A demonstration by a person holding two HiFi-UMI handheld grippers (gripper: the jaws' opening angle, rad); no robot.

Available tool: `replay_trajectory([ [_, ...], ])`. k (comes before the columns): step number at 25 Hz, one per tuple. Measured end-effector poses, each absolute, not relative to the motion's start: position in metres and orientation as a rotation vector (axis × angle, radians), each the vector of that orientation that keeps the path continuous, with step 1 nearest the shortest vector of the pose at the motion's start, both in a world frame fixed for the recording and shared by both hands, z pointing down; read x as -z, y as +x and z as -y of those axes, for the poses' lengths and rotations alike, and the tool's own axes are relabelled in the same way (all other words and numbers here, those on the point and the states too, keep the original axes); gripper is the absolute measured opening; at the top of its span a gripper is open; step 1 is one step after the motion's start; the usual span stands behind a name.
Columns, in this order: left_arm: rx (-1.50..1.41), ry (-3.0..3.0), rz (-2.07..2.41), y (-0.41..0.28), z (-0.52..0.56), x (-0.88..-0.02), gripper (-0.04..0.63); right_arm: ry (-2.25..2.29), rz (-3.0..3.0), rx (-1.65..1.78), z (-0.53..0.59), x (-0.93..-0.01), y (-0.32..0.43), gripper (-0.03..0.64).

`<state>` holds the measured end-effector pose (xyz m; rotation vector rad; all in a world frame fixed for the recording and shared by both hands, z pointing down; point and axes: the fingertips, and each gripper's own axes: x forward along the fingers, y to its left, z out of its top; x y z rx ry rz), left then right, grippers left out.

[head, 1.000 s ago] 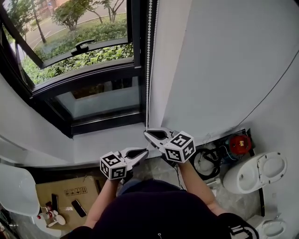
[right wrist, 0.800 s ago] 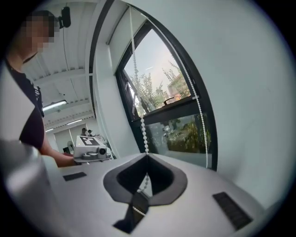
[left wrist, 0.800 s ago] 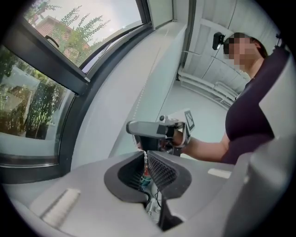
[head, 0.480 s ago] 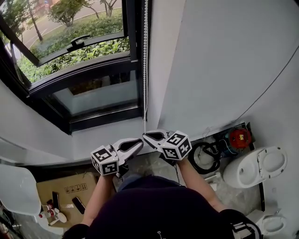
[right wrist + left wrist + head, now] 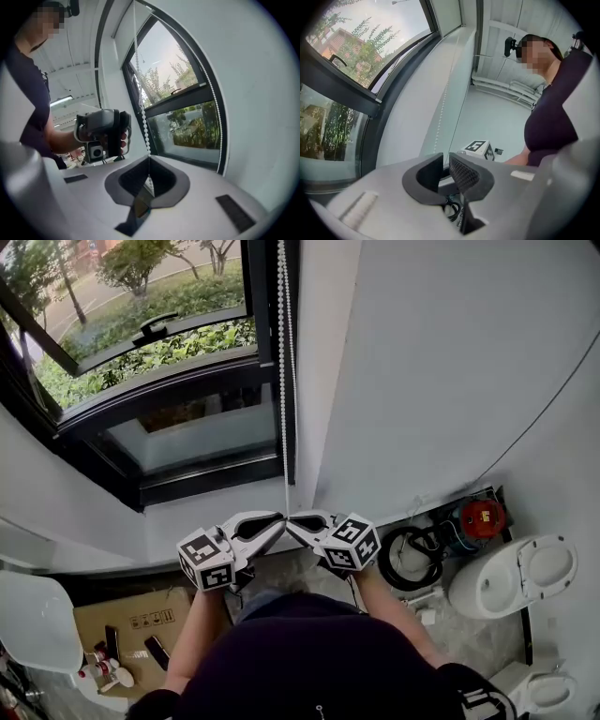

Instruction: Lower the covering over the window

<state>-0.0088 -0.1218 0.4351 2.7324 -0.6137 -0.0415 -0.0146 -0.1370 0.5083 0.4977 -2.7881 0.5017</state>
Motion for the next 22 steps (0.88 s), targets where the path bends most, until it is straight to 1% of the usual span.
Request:
replay_trajectory([
  [3, 0.058, 2.747, 0.641, -0.007, 0.124, -0.432, 0.03, 0.47, 2.816, -0.468, 0.135, -0.508, -0.016, 0.012],
  [6, 0.037, 2.769, 0.644, -0.004, 0.126, -0.432, 0.067, 0.427, 2.77, -0.361, 0.131, -0.519, -0.017, 0.012],
  [8, 0.02, 2.787, 0.65, -0.003, 0.129, -0.43, 0.08, 0.394, 2.771, -0.339, 0.128, -0.525, -0.017, 0.012],
  [15, 0.043, 2.817, 0.632, 0.002, 0.142, -0.419, 0.094, 0.298, 2.809, -0.301, 0.12, -0.526, -0.026, 0.012],
  [22, -0.011, 2.849, 0.633, 0.01, 0.151, -0.413, 0.089, 0.289, 2.793, -0.335, 0.127, -0.531, -0.025, 0.012],
])
